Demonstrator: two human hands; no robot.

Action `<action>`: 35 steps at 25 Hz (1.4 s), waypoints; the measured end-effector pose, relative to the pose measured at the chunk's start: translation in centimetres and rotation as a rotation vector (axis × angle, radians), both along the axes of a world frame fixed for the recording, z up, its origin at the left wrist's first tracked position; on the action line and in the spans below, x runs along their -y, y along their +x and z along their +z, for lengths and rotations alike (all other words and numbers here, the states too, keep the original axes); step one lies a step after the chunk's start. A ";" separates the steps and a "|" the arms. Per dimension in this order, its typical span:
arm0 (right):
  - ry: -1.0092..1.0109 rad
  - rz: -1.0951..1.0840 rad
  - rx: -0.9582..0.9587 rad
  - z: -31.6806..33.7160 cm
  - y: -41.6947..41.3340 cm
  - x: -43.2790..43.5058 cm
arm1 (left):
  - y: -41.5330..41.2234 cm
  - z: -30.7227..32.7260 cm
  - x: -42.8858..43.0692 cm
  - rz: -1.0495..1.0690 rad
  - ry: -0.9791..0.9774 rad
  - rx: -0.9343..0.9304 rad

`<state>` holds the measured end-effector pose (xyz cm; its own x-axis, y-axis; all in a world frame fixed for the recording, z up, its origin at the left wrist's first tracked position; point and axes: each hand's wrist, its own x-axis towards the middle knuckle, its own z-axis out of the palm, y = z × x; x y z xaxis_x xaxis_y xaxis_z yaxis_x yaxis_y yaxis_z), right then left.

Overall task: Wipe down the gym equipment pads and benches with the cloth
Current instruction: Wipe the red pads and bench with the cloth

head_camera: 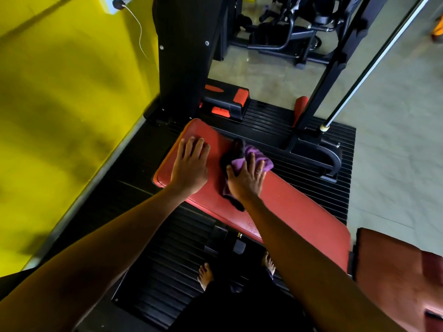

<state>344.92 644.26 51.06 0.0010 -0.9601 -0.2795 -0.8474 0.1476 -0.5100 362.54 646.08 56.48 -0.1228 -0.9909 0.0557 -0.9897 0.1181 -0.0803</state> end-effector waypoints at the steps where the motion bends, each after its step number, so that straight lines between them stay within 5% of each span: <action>1: -0.040 0.049 -0.004 0.1 0.6 -0.1 | -0.6 -0.2 0.3 -0.036 -0.003 -0.005; 7: -0.140 0.134 -0.036 -3.8 -6.3 -7.4 | -4.6 -2.6 2.3 -0.141 -0.006 -0.067; 13: 0.069 -0.063 -0.057 -4.6 -9.3 0.7 | -8.2 -4.2 3.2 -0.133 0.091 0.003; 18: -0.138 0.087 0.031 -4.5 -6.8 -1.5 | -8.4 -5.4 2.8 -0.129 0.063 0.113; 22: -0.170 0.160 -0.092 -7.9 -12.2 -5.3 | -8.5 -5.9 3.0 -0.144 -0.030 0.053; 35: -0.220 0.181 0.049 -5.1 -9.4 6.4 | -9.0 -5.9 3.2 -0.086 -0.012 0.096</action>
<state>335.54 637.82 45.93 0.1866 -0.9806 -0.0598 -0.8233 -0.1229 -0.5541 353.49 642.93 50.54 -0.2125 -0.9758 0.0514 -0.9637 0.2006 -0.1760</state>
